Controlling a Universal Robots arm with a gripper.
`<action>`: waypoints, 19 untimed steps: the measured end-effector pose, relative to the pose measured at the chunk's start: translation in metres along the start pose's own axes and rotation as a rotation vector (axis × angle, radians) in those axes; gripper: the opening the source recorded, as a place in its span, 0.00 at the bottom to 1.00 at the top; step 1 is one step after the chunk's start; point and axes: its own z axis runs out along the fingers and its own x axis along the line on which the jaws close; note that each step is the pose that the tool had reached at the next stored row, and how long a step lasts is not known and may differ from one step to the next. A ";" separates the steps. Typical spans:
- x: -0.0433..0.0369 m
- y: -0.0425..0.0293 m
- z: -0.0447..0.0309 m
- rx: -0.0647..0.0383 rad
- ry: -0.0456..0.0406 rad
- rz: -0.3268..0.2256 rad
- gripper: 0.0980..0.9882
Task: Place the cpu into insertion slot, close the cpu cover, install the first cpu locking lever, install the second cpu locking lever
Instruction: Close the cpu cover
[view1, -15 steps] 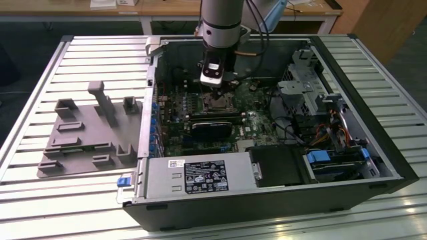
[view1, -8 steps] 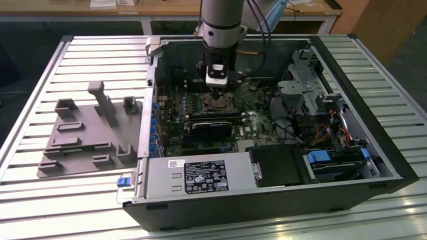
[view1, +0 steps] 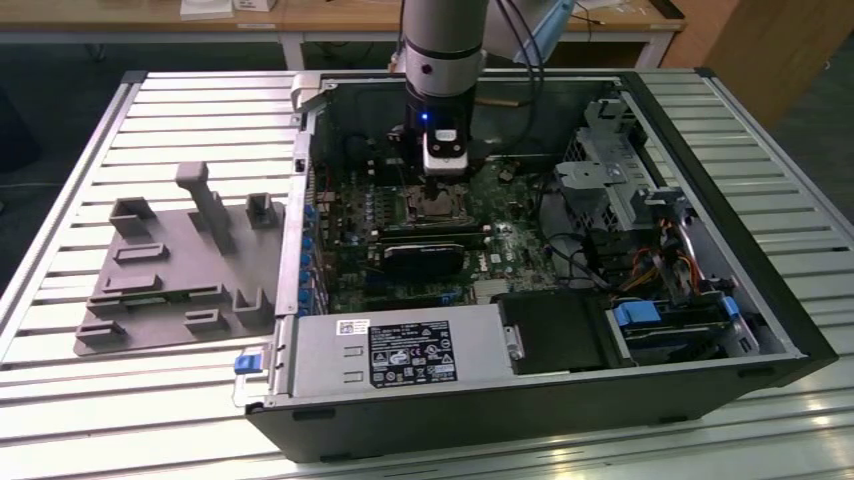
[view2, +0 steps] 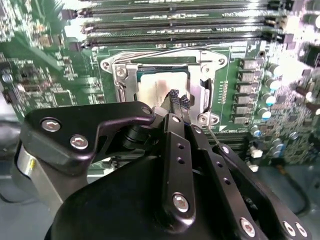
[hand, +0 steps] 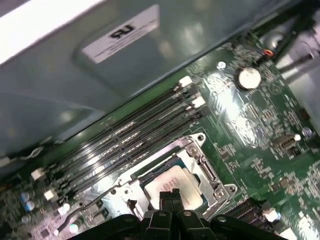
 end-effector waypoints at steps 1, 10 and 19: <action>0.0000 0.0000 0.0000 0.000 0.0005 -0.018 0.01; 0.0000 0.0000 0.0006 0.000 0.0043 -0.182 0.01; 0.0000 -0.0001 0.0012 0.001 0.0081 -0.345 0.01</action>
